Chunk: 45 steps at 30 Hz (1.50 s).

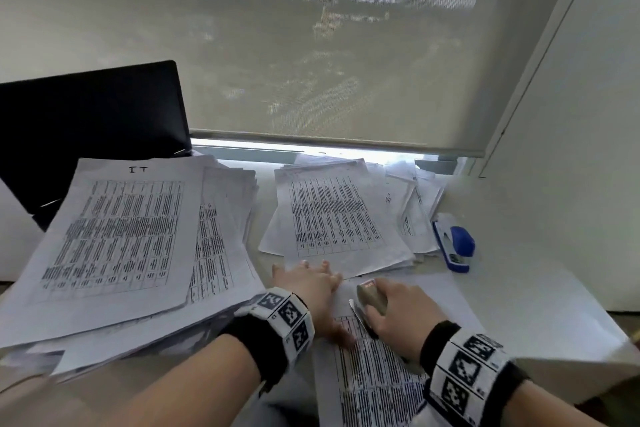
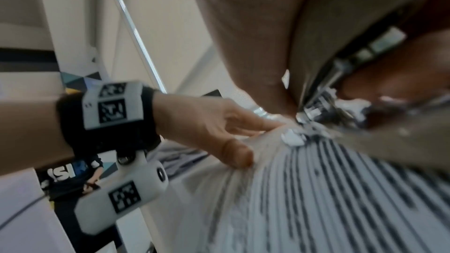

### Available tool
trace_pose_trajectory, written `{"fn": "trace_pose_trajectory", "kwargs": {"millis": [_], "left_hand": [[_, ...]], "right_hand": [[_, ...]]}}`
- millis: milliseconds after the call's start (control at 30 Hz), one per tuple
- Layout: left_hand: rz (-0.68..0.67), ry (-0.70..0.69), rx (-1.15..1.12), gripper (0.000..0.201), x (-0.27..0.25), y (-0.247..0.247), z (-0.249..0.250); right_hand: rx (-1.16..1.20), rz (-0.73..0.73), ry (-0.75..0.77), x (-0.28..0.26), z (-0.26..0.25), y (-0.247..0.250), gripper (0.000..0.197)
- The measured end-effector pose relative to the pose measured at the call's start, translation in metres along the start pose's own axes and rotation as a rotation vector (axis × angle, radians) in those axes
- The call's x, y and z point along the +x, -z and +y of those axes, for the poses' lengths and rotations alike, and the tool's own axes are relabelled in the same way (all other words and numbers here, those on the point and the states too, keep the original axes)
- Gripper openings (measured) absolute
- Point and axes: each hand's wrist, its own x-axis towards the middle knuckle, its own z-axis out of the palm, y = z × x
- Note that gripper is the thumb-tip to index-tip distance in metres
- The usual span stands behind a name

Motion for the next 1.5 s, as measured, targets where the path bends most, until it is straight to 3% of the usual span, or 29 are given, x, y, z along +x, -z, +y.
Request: {"fn": "trace_pose_trajectory", "kwargs": {"millis": [267,367,467,600,800,933,1067,1267,1500], "left_hand": [[0.002,0.002,-0.007,0.116,-0.003,0.005,0.001],[-0.008,-0.002,-0.013,0.112,-0.005,0.008,0.002],[-0.006,-0.014,-0.018,0.105,-0.004,0.010,0.004],[-0.039,-0.022,-0.027,0.112,-0.002,0.012,0.009],[-0.088,-0.029,0.029,0.108,-0.001,0.018,0.016],[-0.092,-0.016,0.042,0.107,0.001,0.017,0.017],[-0.083,-0.018,0.038,0.107,0.002,0.017,0.018],[-0.066,-0.020,0.036,0.107,0.002,0.015,0.016],[-0.073,-0.032,0.089,0.109,0.006,0.014,0.015]], "right_hand": [[0.138,0.139,-0.136,0.032,-0.018,-0.011,0.038],[0.198,0.173,-0.116,0.031,-0.010,-0.002,0.040],[0.149,0.135,-0.052,0.013,0.012,0.010,0.040],[0.062,0.034,-0.055,-0.012,0.045,0.024,0.038],[-0.007,-0.041,-0.038,-0.016,0.047,0.028,0.036],[0.014,-0.027,-0.069,-0.004,0.039,0.022,0.030],[0.036,0.025,-0.131,0.012,0.031,0.016,0.037],[0.074,-0.006,-0.063,0.008,0.043,0.018,0.044],[0.014,-0.034,-0.094,-0.003,0.049,0.024,0.032]]}}
